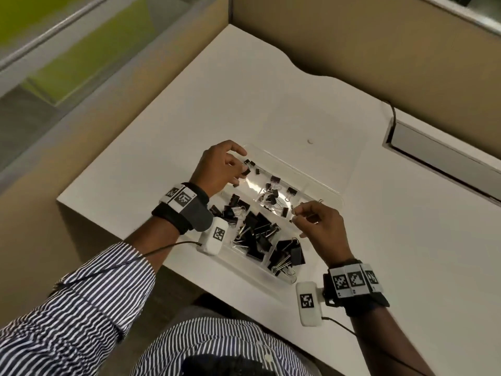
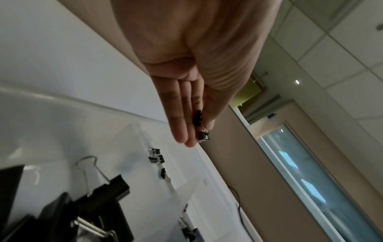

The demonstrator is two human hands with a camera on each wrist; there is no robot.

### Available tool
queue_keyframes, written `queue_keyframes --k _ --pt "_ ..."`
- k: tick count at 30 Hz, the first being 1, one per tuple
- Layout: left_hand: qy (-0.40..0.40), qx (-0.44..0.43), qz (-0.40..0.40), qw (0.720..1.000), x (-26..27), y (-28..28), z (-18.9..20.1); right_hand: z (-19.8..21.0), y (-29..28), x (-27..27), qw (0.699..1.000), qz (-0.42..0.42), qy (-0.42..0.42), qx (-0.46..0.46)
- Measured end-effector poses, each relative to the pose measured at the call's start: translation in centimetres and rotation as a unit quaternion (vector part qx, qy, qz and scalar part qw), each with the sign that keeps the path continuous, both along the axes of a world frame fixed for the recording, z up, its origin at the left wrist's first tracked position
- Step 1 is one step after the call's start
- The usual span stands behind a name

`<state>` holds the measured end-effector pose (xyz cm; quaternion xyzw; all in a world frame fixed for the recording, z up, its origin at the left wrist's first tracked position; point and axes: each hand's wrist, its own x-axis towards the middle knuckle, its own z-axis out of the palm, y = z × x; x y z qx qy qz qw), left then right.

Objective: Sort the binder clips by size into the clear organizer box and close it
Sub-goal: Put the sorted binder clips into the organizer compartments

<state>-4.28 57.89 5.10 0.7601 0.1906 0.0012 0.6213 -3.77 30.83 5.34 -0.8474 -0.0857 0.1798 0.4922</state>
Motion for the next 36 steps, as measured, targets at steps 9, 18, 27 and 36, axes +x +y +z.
queue_keyframes --k 9,18,27,36 --pt "-0.004 0.001 -0.037 0.999 0.2 0.6 -0.6 0.1 0.1 0.9 0.999 -0.046 -0.011 -0.016" --pt "-0.024 -0.069 -0.076 0.994 -1.4 1.3 0.0 -0.7 -0.8 1.5 0.999 -0.048 -0.003 -0.016" --pt "-0.066 -0.045 -0.014 0.997 -4.0 1.8 -0.2 -0.8 -2.0 1.6 0.997 -0.02 0.056 0.049" --pt "-0.078 -0.044 -0.008 0.996 -4.1 1.0 -0.6 -0.2 -4.9 4.5 0.994 -0.097 -0.002 0.047"
